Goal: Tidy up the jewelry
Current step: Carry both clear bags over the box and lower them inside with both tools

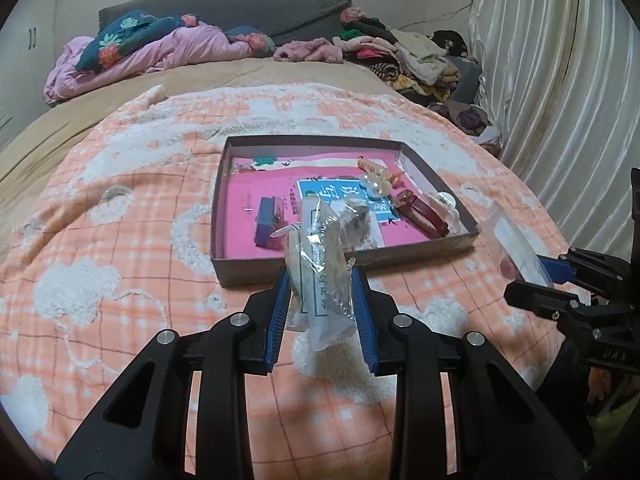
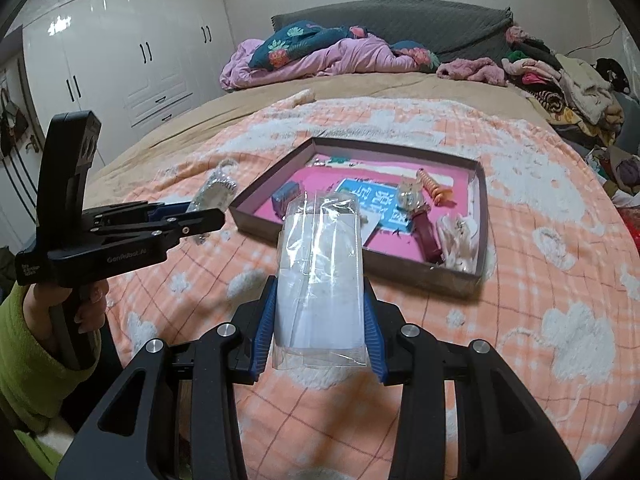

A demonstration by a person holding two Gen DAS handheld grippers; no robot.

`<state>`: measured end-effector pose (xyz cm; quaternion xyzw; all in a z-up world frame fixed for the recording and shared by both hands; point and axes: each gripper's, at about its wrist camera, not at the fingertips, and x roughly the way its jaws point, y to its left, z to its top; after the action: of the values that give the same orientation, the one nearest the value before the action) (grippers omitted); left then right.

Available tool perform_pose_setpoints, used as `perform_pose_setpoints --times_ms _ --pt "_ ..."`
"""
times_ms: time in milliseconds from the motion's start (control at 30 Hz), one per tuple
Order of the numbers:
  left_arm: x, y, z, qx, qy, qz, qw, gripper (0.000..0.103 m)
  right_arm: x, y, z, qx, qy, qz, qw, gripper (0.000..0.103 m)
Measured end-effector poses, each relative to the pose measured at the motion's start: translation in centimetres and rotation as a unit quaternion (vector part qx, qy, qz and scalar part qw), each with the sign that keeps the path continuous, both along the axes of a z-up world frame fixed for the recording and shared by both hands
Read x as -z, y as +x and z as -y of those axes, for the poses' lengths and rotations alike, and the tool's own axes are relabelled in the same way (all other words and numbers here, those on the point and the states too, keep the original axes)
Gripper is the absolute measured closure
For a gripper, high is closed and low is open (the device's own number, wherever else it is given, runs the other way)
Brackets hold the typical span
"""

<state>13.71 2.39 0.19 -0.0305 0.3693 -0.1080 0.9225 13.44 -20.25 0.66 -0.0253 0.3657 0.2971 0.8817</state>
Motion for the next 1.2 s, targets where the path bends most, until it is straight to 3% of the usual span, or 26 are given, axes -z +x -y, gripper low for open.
perform_pose_setpoints --times_ms 367,1200 --pt "-1.1 0.9 -0.2 -0.006 0.005 0.014 0.9999 0.08 -1.1 1.9 1.4 0.024 0.008 0.02 0.999 0.065" --pt "-3.2 7.4 2.6 0.006 0.01 0.03 0.9995 0.08 -4.1 7.8 3.9 0.083 0.033 0.055 0.994 0.065"
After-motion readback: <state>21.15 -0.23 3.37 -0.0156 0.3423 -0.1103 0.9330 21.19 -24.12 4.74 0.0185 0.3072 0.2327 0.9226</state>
